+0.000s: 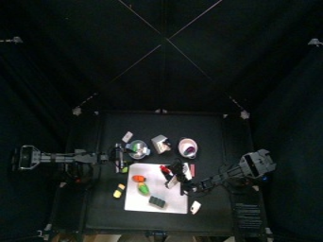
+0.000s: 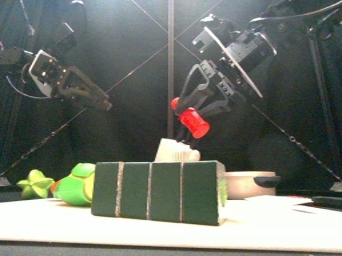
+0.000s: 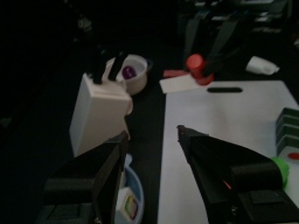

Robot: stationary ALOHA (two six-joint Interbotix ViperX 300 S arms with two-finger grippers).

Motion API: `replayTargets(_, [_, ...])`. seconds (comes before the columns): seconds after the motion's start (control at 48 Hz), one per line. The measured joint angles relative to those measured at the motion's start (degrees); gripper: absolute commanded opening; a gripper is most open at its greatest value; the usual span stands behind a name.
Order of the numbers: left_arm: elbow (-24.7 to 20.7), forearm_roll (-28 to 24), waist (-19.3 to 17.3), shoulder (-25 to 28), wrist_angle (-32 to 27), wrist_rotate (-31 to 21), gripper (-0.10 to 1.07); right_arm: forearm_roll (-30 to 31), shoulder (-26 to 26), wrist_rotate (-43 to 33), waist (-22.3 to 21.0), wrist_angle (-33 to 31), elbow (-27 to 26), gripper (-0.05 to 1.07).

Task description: Stand up ketchup bottle

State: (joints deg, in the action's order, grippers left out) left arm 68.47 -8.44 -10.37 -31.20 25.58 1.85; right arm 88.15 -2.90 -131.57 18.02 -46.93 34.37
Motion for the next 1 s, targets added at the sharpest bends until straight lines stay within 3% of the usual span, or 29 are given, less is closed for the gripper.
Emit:
replayTargets(0.229, [-0.2,0.6,1.3,0.2,8.5,-0.5,0.86,5.9,-0.4,-1.7,0.4,-6.4,0.0,0.53])
replayTargets(0.458, [-2.5,6.4,5.3,2.5,13.4,-1.1,0.86,6.6,-2.6,-1.7,0.7,-11.4,-0.9,0.53])
replayTargets(0.854, [-12.7,22.9,9.5,20.7,22.5,-1.1,0.86,6.9,-3.9,-1.1,0.5,-12.1,-2.6,0.53])
replayTargets(1.0, [-14.7,26.5,11.0,24.6,25.1,-1.1,0.86,6.9,-3.9,-1.0,0.5,-12.1,-2.5,0.53])
